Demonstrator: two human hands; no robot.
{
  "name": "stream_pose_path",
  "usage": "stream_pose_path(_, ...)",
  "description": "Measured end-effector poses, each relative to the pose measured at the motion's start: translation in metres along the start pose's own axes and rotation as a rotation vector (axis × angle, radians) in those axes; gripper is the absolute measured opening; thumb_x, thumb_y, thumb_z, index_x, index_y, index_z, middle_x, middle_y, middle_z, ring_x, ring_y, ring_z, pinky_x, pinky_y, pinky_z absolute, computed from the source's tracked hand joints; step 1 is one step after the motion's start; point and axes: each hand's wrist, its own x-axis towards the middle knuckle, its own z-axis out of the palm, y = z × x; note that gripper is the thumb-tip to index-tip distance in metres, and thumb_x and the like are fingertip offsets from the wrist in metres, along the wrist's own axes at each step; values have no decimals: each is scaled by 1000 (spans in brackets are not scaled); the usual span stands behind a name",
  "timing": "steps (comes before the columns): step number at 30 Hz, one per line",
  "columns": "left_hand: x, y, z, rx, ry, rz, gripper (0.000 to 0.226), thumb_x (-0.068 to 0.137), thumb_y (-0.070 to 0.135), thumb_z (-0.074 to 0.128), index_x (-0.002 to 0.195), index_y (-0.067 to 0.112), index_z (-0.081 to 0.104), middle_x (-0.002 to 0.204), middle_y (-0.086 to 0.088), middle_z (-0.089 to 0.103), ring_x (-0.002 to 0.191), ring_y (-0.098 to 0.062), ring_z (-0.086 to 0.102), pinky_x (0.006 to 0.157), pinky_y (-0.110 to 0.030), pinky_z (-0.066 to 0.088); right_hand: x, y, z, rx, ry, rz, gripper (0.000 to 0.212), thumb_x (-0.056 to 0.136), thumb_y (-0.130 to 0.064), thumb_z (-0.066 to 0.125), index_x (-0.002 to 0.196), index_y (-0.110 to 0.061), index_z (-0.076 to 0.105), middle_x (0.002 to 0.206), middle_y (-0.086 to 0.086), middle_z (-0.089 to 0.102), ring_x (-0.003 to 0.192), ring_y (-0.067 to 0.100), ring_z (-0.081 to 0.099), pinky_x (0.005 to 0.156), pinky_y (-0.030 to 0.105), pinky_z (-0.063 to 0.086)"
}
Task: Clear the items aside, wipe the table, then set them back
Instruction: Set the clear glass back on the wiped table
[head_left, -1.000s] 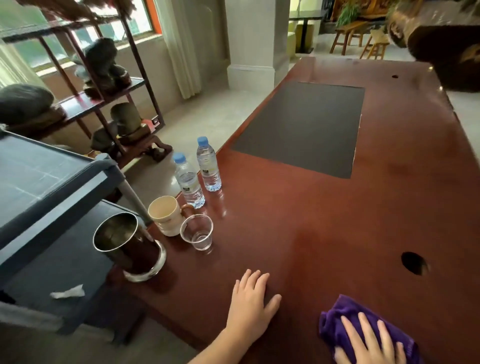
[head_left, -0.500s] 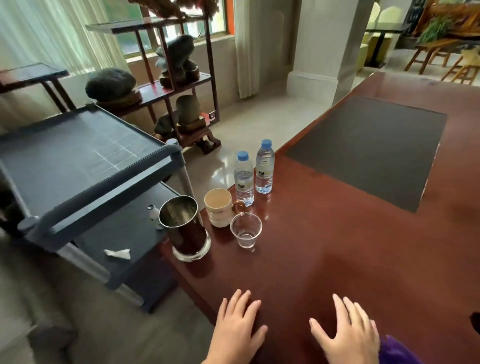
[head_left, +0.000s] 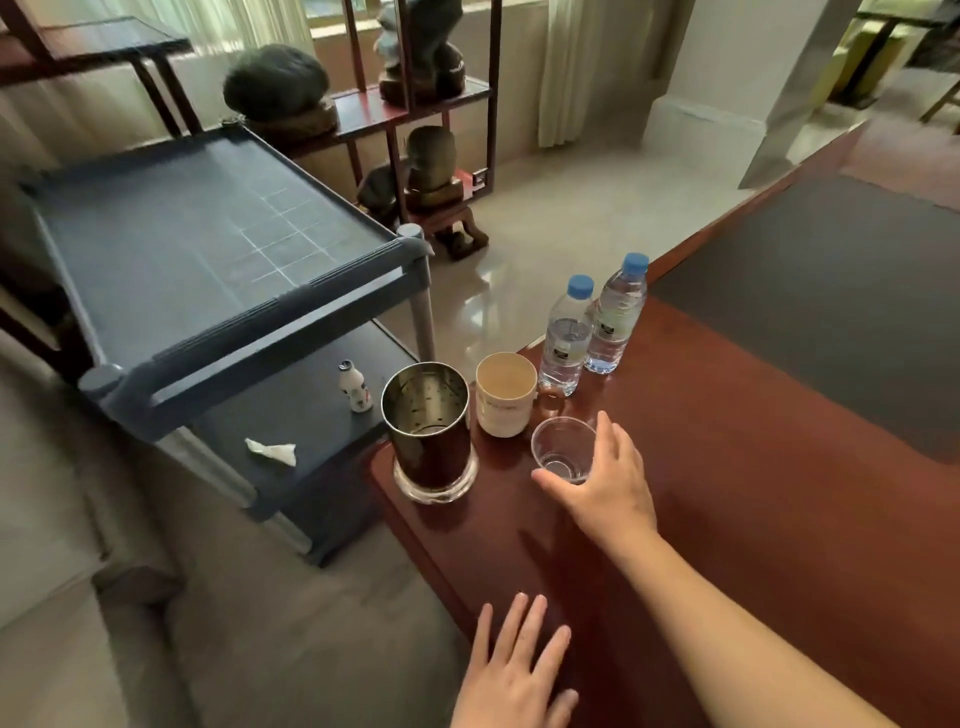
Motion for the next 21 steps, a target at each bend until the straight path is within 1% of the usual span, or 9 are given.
stream_pose_path(2,0,-2,6,-11,29,7,58,65,65,57,111,35,74,128,-4,67,128,-22,44,110,-44,18,11,-6,7,-29,-26,26,120,65,-73,68,155,-24,5,161,13,16,147,29,14,116,42,22)
stream_pose_path(4,0,-3,12,-7,73,19,58,66,65,58,113,35,73,130,-4,66,129,-22,44,110,-43,19,18,-9,13,-56,-47,32,120,66,-70,70,155,-25,3,161,14,14,147,30,14,115,43,23)
stream_pose_path(8,0,-4,23,40,164,21,58,68,64,59,116,35,73,131,-4,65,133,-24,41,110,-45,21,20,-9,20,-47,-30,38,110,71,-57,72,155,-25,8,157,12,25,143,30,23,112,42,27)
stream_pose_path(11,3,-6,31,79,248,32,59,69,64,59,119,34,71,131,-5,65,138,-26,31,110,-45,21,18,-8,21,-22,1,35,106,72,-53,72,154,-25,12,150,10,32,137,29,31,109,40,31)
stream_pose_path(14,5,-9,37,113,334,35,63,71,64,57,125,32,58,137,-7,60,140,-25,27,111,-47,21,17,-7,16,-1,19,40,105,72,-53,73,154,-25,14,147,10,34,134,29,33,108,39,32)
stream_pose_path(16,8,-10,40,124,400,41,53,81,61,50,125,31,55,141,-9,57,142,-24,26,110,-47,21,14,-2,10,11,51,51,105,71,-54,72,154,-24,15,146,9,35,132,28,35,106,37,33)
stream_pose_path(17,11,-10,40,115,415,35,48,88,60,41,124,32,55,139,-9,59,144,-23,24,110,-47,21,11,1,6,22,71,57,105,71,-55,72,154,-24,16,146,8,35,131,28,35,106,36,33)
stream_pose_path(19,17,-11,39,70,450,4,48,94,59,25,120,32,55,134,-9,63,149,-18,19,109,-45,23,3,11,-4,52,111,67,104,71,-55,72,154,-23,17,146,8,35,131,27,35,106,35,32)
stream_pose_path(21,21,-7,36,41,505,-7,49,96,58,19,117,32,55,123,-8,70,151,-14,11,110,-44,22,-7,25,-16,65,148,85,104,71,-55,71,154,-23,18,146,7,35,132,25,35,107,34,32)
